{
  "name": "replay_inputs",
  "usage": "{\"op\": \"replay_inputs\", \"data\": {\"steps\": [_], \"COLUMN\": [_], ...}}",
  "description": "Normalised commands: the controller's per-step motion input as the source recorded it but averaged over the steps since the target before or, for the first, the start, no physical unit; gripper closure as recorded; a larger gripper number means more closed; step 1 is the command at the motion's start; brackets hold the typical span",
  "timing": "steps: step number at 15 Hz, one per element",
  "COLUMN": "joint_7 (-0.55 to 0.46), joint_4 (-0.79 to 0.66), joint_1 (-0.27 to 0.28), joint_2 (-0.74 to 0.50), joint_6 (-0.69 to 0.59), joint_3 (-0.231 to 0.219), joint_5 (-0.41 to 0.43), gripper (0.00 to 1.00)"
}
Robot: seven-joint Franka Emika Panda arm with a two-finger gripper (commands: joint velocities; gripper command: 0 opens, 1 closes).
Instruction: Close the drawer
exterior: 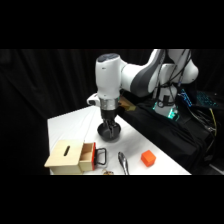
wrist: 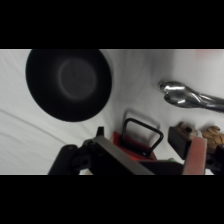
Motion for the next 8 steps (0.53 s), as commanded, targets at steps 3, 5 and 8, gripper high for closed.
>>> {"op": "replay_inputs", "data": {"steps": [3,5,8], "joint_7": [0.58,0.46,0.42], "joint_4": [-0.05,-0.05,-0.04], "joint_1": [0.155,0.15,0.176], "joint_2": [0.07,0.11,0.15], "joint_6": [0.3,0.31,0.39], "joint_3": [-0.088,-0.105,-0.149], "joint_5": [-0.253,-0.179,-0.194], "gripper": [0.0,0.0,0.0]}}
